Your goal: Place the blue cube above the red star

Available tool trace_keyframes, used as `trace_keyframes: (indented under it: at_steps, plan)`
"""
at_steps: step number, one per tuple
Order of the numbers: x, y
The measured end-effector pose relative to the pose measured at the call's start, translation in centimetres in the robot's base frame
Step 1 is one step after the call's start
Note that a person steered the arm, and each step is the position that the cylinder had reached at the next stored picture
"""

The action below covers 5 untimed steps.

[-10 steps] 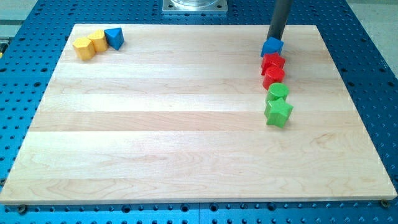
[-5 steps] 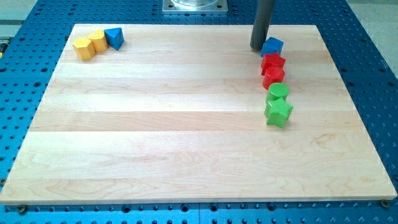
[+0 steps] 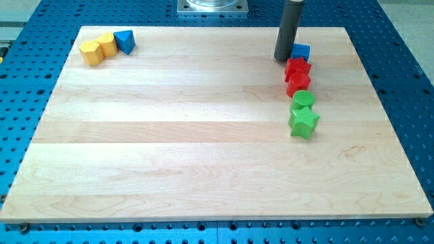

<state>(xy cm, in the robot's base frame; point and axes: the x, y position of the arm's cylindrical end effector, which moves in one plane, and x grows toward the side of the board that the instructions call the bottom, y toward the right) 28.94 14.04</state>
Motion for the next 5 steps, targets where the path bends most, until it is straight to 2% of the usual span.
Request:
trace_keyframes:
  at_steps: [2,3,4,5]
  plan:
    - [0.7,0.0]
    - [-2.2,0.1]
    - [-4.1,2.0]
    - [-1.5,6.8]
